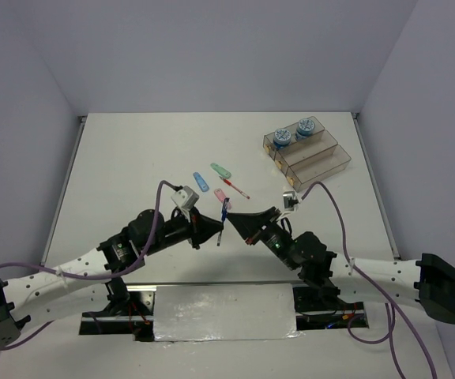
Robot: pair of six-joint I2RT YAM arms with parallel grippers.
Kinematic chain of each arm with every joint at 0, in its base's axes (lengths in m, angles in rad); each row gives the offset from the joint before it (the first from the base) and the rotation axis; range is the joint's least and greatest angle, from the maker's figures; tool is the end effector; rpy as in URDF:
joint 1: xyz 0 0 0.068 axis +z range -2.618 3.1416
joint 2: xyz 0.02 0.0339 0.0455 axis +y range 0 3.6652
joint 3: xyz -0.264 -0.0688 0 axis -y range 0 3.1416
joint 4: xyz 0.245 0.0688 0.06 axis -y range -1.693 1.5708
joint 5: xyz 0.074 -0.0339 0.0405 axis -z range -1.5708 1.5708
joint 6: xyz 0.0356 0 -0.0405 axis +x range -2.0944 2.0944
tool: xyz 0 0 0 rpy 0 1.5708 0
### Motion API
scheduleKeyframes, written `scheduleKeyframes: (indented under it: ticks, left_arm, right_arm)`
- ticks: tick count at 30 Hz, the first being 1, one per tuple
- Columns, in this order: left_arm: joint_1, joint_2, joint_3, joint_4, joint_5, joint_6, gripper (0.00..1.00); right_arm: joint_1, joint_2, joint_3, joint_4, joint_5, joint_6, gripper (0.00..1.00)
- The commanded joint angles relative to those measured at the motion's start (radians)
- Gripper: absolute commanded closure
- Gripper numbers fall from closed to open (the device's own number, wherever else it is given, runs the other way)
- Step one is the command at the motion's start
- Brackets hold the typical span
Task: Sort the stationery into containers
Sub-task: Close the pen cap on the pen.
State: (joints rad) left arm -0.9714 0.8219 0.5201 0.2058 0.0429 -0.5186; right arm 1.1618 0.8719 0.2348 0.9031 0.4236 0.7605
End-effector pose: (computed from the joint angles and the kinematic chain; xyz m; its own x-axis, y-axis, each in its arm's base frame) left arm 0.1122 -0.1669 0.2808 -0.4678 -0.1932 -0.8625 0.7106 0.4981 -0.4970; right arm 0.0872 0.1644 0.2461 -0.3921 0.6754 -0.6245 -0.5638 0.3600 0.7433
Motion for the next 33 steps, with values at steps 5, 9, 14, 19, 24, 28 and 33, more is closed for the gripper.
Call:
scheduleKeyframes:
  ticks: [5, 9, 14, 19, 24, 28, 33]
  left_arm:
    - [0.007, -0.014, 0.027, 0.199, -0.029, 0.049, 1.0]
    - [0.005, -0.007, 0.023, 0.208, -0.031, 0.048, 1.0]
    - [0.007, -0.015, 0.029, 0.193, -0.02, 0.057, 1.0]
    - [0.005, -0.006, 0.026, 0.181, 0.018, 0.055, 1.0]
    - [0.007, 0.005, 0.015, 0.19, 0.087, 0.051, 1.0]
    - [0.005, 0.019, 0.024, 0.162, 0.112, 0.061, 1.0]
    - [0.005, 0.006, 0.023, 0.156, 0.107, 0.071, 1.0]
  right_arm:
    - [0.024, -0.083, 0.038, -0.138, -0.097, -0.075, 0.88]
    - [0.024, -0.122, 0.044, -0.153, -0.088, -0.096, 0.77]
    - [0.024, -0.198, 0.046, -0.19, -0.088, -0.17, 0.3]
    - [-0.011, -0.186, 0.154, -0.297, -0.152, -0.282, 0.2]
    - [-0.155, -0.098, 0.294, -0.409, -0.354, -0.326, 0.22]
    - [-0.186, -0.041, 0.365, -0.473, -0.405, -0.365, 0.27]
    - [-0.203, -0.01, 0.405, -0.507, -0.442, -0.383, 0.33]
